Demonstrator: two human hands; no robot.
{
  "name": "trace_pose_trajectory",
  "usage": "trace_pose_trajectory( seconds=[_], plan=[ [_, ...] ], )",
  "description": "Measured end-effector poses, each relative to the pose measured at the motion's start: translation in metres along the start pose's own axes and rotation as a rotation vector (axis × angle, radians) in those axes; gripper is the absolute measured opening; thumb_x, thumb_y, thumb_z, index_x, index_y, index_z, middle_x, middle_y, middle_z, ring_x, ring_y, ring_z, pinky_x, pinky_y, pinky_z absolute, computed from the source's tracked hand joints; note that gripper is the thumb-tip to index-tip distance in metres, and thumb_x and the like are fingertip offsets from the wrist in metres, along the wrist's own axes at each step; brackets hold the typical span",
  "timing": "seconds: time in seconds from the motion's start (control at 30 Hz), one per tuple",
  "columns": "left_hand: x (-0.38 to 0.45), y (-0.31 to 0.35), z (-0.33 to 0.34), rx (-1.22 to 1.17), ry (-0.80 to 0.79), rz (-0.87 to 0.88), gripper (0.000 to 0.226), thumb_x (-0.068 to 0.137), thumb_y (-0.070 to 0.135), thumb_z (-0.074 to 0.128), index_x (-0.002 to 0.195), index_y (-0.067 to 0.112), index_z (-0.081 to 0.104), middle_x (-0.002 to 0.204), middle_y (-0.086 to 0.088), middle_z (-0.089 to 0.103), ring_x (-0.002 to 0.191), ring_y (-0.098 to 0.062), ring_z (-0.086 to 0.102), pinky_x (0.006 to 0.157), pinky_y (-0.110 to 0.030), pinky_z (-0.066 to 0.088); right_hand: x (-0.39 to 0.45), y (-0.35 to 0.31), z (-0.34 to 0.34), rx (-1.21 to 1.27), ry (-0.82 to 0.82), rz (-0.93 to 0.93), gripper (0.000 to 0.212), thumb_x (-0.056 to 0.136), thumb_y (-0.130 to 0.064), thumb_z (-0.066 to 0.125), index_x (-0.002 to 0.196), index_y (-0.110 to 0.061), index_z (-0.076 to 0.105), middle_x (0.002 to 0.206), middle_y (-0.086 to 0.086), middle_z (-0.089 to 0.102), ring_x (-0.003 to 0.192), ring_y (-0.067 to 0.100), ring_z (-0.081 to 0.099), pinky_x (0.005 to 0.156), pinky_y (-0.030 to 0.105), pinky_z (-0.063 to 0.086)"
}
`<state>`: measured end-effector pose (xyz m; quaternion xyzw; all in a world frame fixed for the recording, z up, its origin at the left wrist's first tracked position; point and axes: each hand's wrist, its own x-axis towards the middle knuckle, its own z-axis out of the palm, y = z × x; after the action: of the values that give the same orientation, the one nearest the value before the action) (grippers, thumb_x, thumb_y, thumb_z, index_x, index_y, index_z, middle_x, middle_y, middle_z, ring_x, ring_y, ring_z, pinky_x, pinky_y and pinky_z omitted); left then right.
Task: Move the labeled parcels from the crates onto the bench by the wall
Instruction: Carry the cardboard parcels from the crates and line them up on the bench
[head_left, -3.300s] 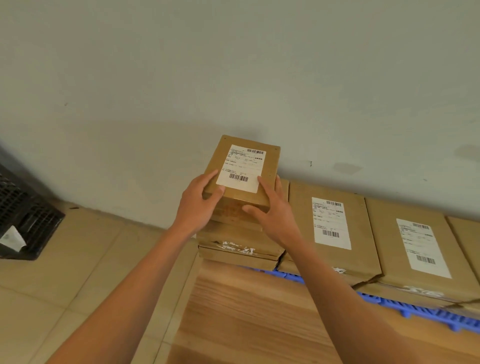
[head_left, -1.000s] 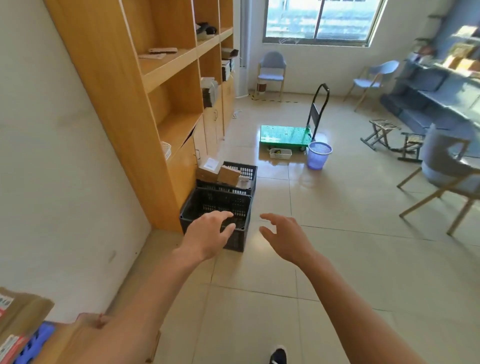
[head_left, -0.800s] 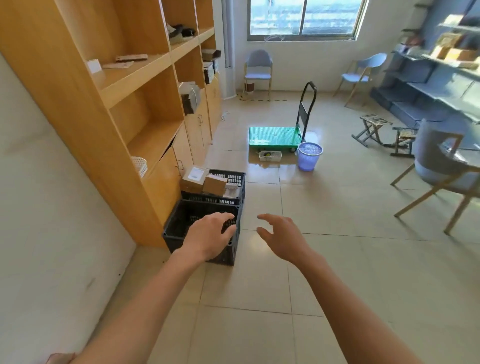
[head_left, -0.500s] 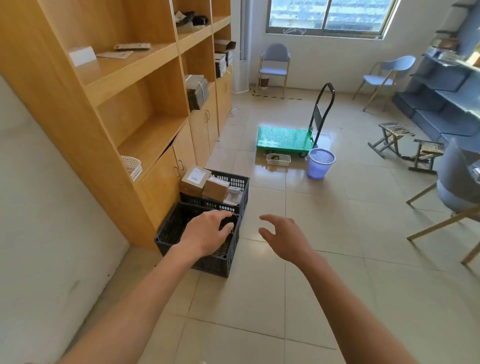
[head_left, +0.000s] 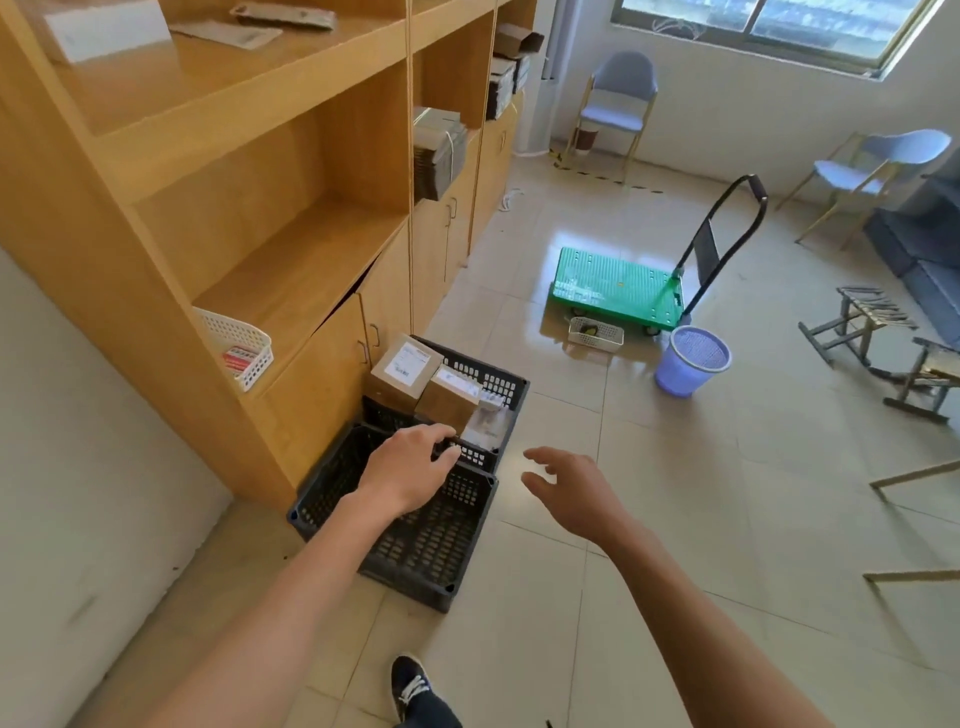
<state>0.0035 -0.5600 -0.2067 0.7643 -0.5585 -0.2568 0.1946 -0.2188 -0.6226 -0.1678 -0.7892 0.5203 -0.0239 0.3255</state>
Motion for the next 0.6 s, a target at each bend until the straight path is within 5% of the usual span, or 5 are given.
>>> trace_pose_trajectory(
  seconds=[0.33, 0.6],
  plan=[
    [0.144, -0.038, -0.013, -0.100, -0.053, -0.164, 0.041, 0.101, 0.049, 0.051, 0.139, 0.034, 0.055, 0.134, 0.008, 0.062, 0.121, -0.015, 0.058, 0.099, -0.040, 0.051, 0.174, -0.004, -0.008, 0.145, -0.131, 0.049, 0.040, 0.100, -0.032, 0.059, 0.139, -0.020, 0.058, 0.137, 0.000, 0.062, 0.119, 0.015, 0.059, 0.091, 0.024, 0.046],
    [0.281, -0.065, 0.028, -0.200, -0.089, -0.397, 0.042, 0.101, 0.049, 0.051, 0.141, 0.037, 0.052, 0.138, 0.011, 0.058, 0.127, -0.015, 0.054, 0.103, -0.040, 0.050, 0.358, 0.053, 0.004, 0.203, -0.300, 0.083, 0.039, 0.101, -0.031, 0.058, 0.139, -0.020, 0.058, 0.137, -0.002, 0.061, 0.118, 0.013, 0.060, 0.091, 0.022, 0.043]
  ],
)
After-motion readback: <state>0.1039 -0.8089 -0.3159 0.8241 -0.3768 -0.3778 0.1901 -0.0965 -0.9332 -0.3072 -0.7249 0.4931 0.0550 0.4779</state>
